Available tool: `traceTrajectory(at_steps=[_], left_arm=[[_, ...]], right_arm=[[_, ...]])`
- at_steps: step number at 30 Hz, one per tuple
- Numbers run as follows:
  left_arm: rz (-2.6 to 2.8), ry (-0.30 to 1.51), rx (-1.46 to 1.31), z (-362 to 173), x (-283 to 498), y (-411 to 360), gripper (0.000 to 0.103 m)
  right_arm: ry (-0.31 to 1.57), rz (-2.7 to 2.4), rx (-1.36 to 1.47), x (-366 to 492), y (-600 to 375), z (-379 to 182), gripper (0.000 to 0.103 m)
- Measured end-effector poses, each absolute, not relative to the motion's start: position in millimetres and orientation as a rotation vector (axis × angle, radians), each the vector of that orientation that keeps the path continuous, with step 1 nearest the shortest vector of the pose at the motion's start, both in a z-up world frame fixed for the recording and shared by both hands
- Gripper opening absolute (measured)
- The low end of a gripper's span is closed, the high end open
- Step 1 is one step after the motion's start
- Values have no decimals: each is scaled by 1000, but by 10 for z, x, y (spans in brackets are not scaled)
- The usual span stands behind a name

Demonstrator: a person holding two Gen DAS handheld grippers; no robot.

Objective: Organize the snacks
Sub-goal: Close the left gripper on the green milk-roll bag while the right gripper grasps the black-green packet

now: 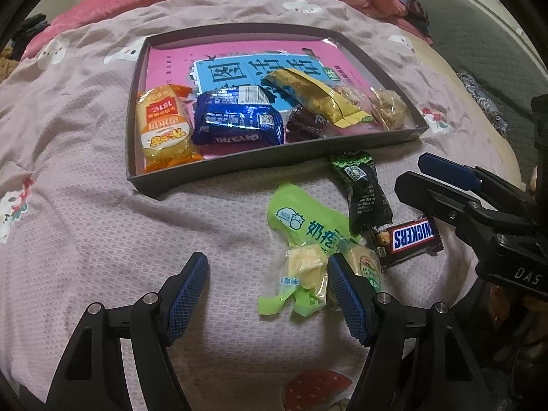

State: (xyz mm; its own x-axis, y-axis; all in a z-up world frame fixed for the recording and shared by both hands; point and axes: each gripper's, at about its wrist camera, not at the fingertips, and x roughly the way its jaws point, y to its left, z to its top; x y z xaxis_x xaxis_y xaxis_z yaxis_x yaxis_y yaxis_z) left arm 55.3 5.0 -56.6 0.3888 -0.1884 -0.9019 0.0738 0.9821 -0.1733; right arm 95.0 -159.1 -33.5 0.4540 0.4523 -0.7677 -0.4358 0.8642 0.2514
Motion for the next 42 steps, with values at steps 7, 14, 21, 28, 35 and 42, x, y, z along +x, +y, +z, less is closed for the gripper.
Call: traceTrajectory(at_steps=[7,14,21,28,35,42], left_arm=[[-171,1166,-100,-594,553,18,74],[-171,1168,-109,-621,565,26,74],[-179,1179,-134,-643,567,76,76],[-191,1185,-158,-673,579,87,76],[-186,1191,-159,-719,590,27,69],[-171,1186,-151,-790,632,-44,57]], right_arm=[[988,535,15,989,-1555,-450,67],[1042,523,3,1066,-1453,-626,67],[1069,531,-17,1139,-1349,-762,52],[1040,526,-82,1109,-1311,-772,39],[997,474,-158,1057,-1362,-695,37],[994,458,-135,1081,-1438,-682,36]])
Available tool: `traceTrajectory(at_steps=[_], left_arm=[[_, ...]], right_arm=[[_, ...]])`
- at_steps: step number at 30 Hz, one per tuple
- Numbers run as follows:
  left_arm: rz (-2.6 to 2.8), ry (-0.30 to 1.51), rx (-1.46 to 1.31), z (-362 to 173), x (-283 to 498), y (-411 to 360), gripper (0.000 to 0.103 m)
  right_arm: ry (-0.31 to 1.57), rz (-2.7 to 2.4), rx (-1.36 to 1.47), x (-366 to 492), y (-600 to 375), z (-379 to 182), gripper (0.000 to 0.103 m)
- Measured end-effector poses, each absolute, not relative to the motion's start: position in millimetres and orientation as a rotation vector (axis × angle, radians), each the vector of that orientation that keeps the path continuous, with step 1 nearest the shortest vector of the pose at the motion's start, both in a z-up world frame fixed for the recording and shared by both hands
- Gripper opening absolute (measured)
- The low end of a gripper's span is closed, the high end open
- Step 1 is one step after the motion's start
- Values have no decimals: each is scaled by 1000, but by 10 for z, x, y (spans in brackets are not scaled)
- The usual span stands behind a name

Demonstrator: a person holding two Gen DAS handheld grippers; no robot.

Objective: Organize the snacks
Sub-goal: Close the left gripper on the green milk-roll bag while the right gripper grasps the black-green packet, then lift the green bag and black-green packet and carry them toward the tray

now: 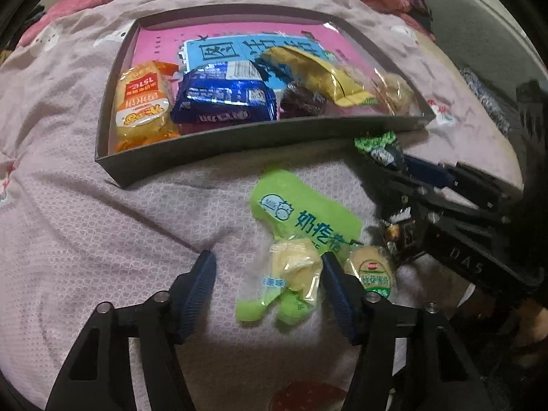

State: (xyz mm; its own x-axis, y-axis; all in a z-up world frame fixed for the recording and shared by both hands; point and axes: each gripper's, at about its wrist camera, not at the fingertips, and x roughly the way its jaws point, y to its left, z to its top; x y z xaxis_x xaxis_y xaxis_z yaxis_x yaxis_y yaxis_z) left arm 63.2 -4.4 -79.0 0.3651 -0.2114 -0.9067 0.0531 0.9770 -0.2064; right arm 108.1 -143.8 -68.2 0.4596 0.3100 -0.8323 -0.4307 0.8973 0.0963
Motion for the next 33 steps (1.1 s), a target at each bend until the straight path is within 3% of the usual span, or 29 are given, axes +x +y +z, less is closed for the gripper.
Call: traceTrajectory(at_steps=[3,8,33], left_arm=[[-181,1172,-171,-798,650,-21,45],[-191,1142,-205,-759,663,31,35],[-179,973,-275,-211,528,273,35]], right_arm=[[988,458,-139,1074,-1439,-680,36],[966,467,-127,1050,-1455,-641,36],[844,536,-71,928,-1530,-297,35]])
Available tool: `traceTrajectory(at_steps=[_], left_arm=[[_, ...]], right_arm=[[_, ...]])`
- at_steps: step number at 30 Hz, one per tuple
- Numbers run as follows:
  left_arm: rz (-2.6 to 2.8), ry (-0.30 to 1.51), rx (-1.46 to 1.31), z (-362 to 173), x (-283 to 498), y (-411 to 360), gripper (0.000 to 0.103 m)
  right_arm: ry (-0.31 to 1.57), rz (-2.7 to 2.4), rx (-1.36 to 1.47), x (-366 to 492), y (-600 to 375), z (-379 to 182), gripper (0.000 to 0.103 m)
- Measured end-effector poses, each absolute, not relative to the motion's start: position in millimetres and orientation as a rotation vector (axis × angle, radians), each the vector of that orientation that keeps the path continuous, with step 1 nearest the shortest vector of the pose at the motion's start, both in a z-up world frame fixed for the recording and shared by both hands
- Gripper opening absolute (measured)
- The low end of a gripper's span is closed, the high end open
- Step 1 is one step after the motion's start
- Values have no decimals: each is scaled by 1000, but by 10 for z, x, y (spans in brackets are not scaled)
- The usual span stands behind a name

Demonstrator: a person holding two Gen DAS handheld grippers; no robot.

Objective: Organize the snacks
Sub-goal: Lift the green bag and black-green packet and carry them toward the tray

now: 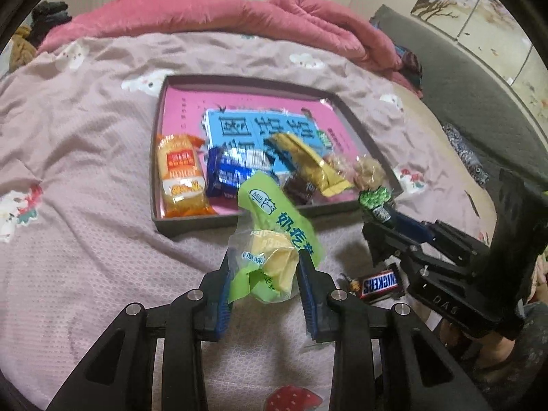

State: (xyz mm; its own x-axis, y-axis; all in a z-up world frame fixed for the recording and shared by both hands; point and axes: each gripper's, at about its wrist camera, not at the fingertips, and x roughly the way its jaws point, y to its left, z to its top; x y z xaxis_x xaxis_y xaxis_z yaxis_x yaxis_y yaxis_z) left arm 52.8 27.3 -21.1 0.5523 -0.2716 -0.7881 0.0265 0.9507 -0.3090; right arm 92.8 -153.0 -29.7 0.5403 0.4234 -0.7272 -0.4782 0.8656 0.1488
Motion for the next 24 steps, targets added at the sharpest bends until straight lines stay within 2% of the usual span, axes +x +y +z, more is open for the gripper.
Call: traceTrajectory(at_steps=[24], left_arm=[[-93,876,-249,115,590,336,35]], right_arm=[[726,511,-55,949,-1592,-23,35]])
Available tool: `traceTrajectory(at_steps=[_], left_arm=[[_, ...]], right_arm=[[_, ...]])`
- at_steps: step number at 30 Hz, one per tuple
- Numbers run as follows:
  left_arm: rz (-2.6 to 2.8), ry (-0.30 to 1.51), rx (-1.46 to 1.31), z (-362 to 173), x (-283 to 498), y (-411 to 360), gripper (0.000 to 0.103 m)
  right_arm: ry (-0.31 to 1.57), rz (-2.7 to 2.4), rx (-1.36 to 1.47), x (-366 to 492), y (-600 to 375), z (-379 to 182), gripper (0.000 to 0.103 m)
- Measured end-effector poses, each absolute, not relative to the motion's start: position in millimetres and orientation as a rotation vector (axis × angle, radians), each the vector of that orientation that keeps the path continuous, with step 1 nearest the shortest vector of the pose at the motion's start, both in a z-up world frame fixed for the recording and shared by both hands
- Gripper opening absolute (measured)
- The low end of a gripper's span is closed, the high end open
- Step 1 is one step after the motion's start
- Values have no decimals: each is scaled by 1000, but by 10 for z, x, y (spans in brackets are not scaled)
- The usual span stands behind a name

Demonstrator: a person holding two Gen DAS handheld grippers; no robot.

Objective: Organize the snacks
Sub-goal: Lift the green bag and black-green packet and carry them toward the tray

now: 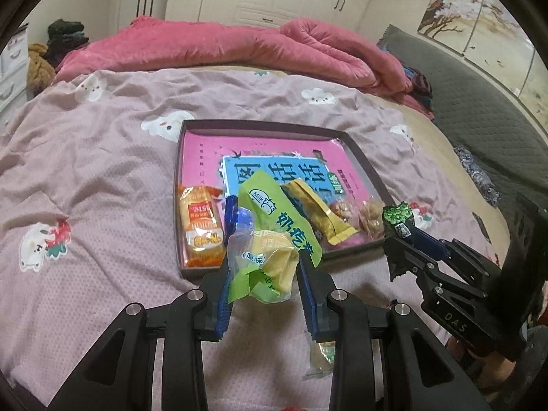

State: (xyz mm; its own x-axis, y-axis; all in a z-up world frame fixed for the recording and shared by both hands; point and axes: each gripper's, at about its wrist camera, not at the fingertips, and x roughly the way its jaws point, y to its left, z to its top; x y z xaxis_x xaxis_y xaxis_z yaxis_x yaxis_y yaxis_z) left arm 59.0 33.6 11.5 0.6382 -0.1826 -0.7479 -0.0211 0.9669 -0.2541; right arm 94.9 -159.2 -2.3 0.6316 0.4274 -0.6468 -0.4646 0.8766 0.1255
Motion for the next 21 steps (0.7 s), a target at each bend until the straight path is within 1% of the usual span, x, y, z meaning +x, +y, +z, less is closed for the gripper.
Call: traceTrajectory(at_steps=[14,21], left_arm=[[-43,838,-301,98,760,537,35],[-15,844,-319,-9,878,638,35]], right_arm=[[710,457,-33,1107,-1685,21,35],[718,425,-26,1178,-1725,12,35]])
